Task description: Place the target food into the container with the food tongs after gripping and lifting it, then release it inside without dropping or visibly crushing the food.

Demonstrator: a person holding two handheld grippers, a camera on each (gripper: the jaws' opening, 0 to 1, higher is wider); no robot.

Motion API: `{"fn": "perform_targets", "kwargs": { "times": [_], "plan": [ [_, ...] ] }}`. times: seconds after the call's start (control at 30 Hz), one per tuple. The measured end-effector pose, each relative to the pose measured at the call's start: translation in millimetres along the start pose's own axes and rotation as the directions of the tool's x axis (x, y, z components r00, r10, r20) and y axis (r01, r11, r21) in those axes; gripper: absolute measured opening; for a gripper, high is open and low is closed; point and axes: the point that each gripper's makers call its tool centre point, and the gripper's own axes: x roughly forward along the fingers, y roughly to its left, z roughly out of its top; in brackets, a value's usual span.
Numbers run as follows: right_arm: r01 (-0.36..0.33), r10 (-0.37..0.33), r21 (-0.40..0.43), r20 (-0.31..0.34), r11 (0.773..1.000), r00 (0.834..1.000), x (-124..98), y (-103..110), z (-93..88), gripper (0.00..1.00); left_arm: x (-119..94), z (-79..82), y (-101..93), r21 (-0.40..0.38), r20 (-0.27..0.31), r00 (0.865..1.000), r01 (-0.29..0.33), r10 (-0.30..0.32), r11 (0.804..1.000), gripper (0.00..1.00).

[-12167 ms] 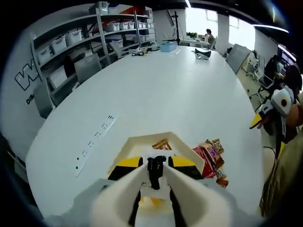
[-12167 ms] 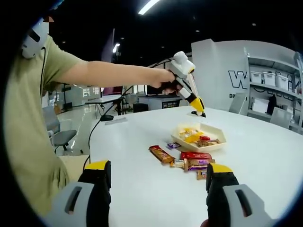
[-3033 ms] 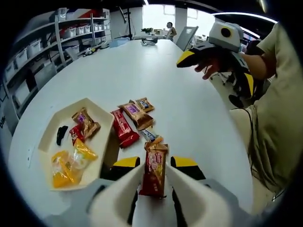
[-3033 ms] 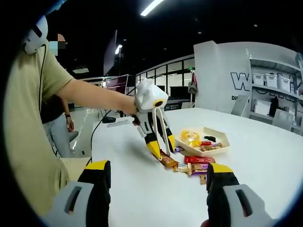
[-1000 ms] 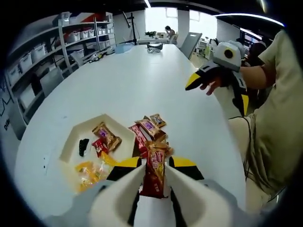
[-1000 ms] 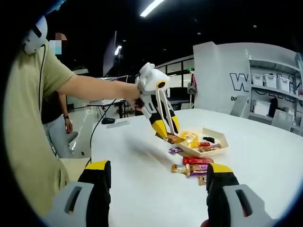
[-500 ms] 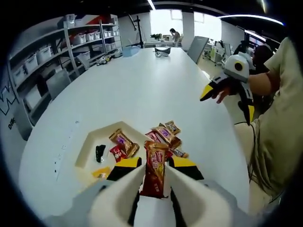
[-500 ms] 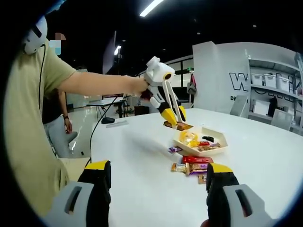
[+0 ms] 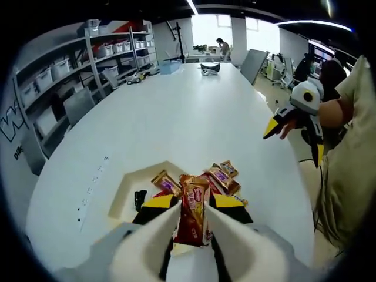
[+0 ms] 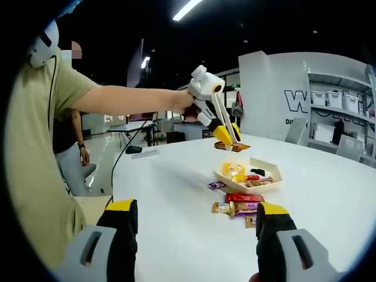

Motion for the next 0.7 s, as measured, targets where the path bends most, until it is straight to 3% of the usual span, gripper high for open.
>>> {"fn": "perform_targets", "kwargs": {
  "times": [0.23, 0.7],
  "plan": [
    [-0.002, 0.002, 0.001, -0.002, 1.0, 1.0, 0.2, 0.3, -0.5, 0.82, 4.1, 9.1, 17.4, -0.021, 0.01, 1.0, -0.029, 0.029, 0.999, 0.22],
    [0.0, 0.0, 0.003, -0.004, 1.0, 1.0, -0.3, -2.5, -1.3, 0.82, 9.8, 20.9, 31.7, -0.043, 0.006, 0.997, -0.071, 0.071, 0.997, 0.22]
  ]
}}
